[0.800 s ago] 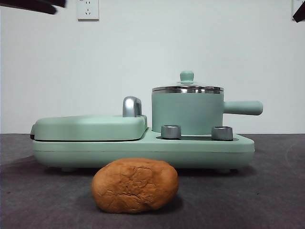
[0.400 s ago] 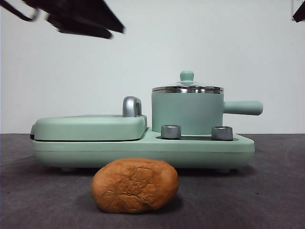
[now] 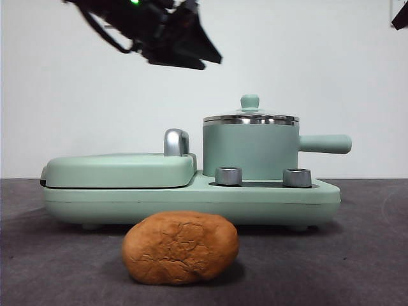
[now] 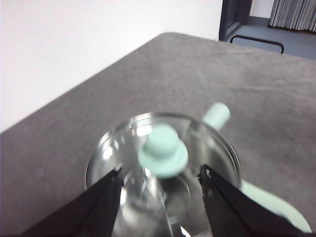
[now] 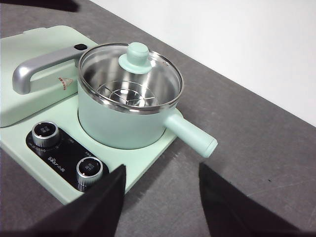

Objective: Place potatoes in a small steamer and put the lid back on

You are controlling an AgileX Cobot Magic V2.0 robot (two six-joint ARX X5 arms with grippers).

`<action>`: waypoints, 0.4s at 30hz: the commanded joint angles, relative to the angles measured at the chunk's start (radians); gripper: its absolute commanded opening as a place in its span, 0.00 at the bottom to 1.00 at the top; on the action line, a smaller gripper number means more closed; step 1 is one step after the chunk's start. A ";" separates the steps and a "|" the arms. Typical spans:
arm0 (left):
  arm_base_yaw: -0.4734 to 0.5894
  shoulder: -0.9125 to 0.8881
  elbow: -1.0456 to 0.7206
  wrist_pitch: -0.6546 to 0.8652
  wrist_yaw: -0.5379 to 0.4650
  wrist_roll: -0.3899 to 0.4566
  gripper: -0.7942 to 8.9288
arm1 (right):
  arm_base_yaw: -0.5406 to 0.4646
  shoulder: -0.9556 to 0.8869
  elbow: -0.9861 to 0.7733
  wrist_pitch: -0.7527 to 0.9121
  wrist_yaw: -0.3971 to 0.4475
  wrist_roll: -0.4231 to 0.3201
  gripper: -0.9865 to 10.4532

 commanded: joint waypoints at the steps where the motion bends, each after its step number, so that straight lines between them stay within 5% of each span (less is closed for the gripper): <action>1: -0.022 0.085 0.102 0.008 -0.002 -0.026 0.34 | 0.004 0.006 0.016 0.005 0.004 0.017 0.29; 12: -0.060 0.276 0.294 0.010 -0.002 -0.032 0.34 | 0.004 0.006 0.016 0.005 0.004 0.017 0.29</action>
